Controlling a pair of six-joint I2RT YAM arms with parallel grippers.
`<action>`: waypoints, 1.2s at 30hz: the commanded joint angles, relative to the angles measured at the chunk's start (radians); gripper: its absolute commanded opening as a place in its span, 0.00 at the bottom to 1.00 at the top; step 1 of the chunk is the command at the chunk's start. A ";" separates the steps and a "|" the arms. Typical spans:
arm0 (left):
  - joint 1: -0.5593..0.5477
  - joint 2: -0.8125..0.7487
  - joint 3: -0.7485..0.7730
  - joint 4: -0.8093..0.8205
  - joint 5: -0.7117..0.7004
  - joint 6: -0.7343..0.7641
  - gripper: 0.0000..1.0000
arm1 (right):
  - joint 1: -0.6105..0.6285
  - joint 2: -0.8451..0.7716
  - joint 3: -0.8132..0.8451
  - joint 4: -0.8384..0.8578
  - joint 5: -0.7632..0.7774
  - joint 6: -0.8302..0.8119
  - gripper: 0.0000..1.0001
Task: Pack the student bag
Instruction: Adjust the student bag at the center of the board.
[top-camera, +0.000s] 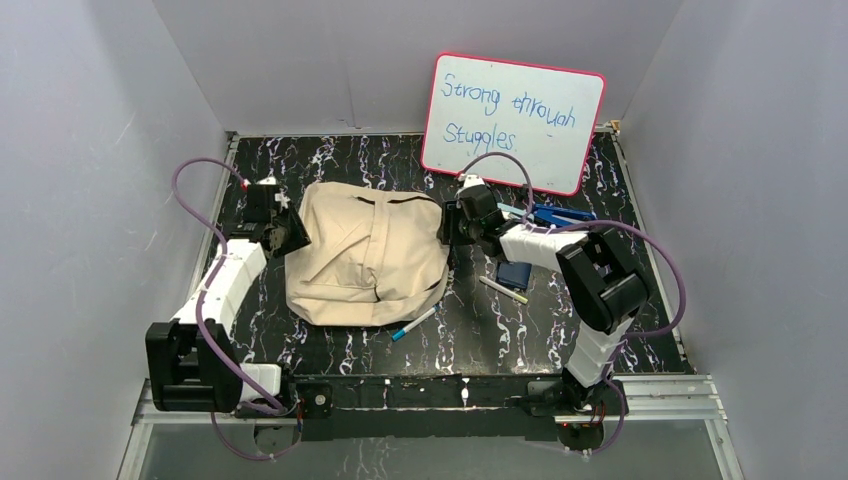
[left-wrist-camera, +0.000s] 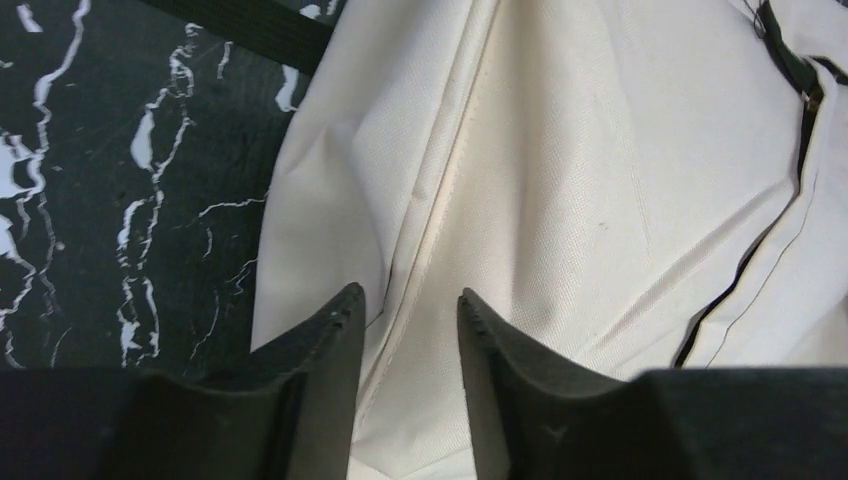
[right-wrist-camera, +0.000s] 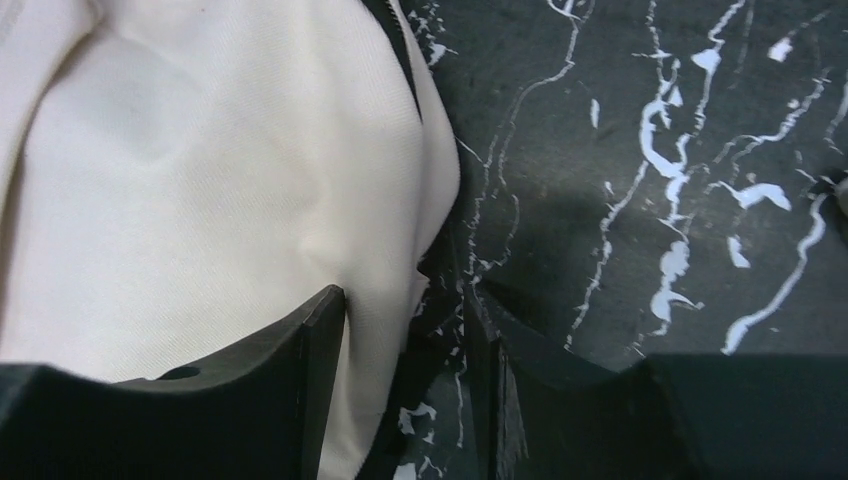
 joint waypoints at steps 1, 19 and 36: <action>-0.005 -0.080 0.088 -0.038 -0.138 -0.027 0.44 | -0.011 -0.099 0.024 -0.060 0.081 -0.050 0.57; -0.005 0.010 0.271 0.194 0.235 -0.107 0.58 | -0.103 -0.377 0.059 -0.273 0.203 -0.156 0.99; -0.153 0.450 0.396 0.376 0.030 -0.265 0.59 | 0.081 -0.080 0.243 -0.123 -0.250 0.171 0.78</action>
